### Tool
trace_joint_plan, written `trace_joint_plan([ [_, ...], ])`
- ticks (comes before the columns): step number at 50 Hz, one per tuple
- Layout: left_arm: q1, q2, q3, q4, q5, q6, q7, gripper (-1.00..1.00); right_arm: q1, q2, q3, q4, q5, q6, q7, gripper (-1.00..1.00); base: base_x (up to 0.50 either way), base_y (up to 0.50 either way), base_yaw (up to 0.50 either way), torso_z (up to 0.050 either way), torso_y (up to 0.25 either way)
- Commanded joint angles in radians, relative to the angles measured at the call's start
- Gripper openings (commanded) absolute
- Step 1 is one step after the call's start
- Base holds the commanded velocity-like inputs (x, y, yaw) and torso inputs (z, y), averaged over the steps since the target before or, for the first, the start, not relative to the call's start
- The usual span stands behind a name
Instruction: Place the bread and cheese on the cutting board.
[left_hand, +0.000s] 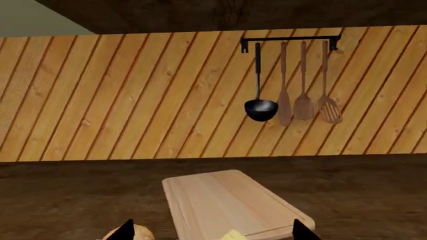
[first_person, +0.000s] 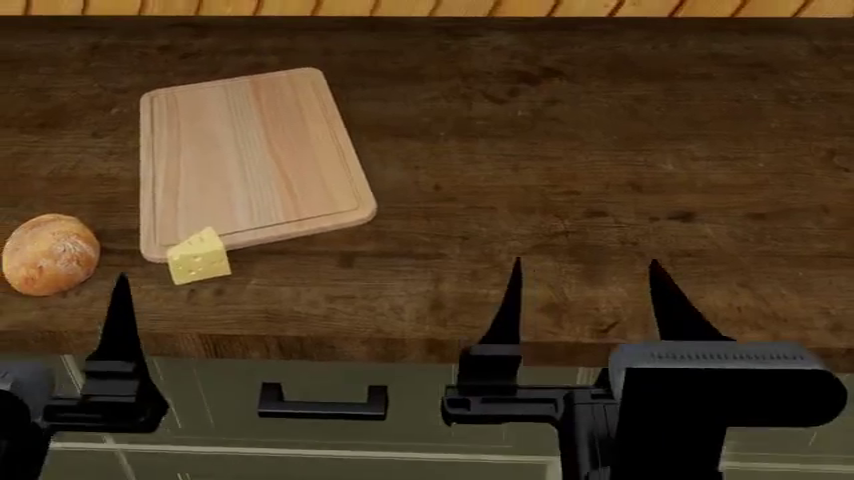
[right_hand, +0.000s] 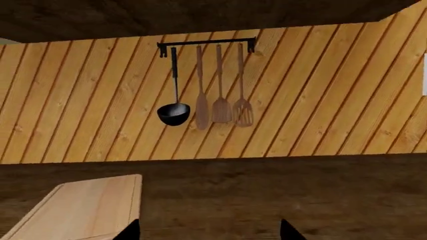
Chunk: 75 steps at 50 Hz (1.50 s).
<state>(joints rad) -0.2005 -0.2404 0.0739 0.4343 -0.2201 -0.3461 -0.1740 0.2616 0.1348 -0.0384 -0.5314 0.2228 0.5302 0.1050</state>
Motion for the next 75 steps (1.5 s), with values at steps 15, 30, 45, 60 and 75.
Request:
trace_joint_plan([
  [15, -0.033, -0.039, -0.072, 0.096, -0.054, -0.096, -0.048, 1.0, 0.035, 0.036, -0.071, -0.063, -0.003, 0.073, 0.025, 1.0, 0.14, 0.5, 0.0, 0.04, 0.0],
  [30, 0.0, -0.046, -0.026, 0.124, -0.049, -0.104, -0.043, 1.0, 0.005, 0.063, -0.096, -0.133, 0.013, 0.084, 0.016, 1.0, 0.27, 0.39, 0.0, 0.0, 0.0],
  [45, -0.006, -0.049, -0.019, 0.122, -0.054, -0.113, -0.053, 1.0, 0.002, 0.067, -0.091, -0.118, 0.035, 0.056, 0.011, 1.0, 0.5, -0.01, 0.0, 0.0, 0.0],
  [60, -0.003, -0.118, -0.076, 0.385, -0.3, -0.485, -0.065, 1.0, 0.078, 0.072, -0.101, -0.306, 0.05, 0.362, 0.13, 1.0, 0.27, -0.03, 0.0, 0.0, 0.0],
  [75, 0.033, -0.18, -0.125, 0.579, -0.606, -0.84, -0.144, 1.0, 0.095, 0.075, -0.087, -0.378, 0.084, 0.462, 0.152, 1.0, 0.0, 0.0, 0.0, 0.0, 0.0],
])
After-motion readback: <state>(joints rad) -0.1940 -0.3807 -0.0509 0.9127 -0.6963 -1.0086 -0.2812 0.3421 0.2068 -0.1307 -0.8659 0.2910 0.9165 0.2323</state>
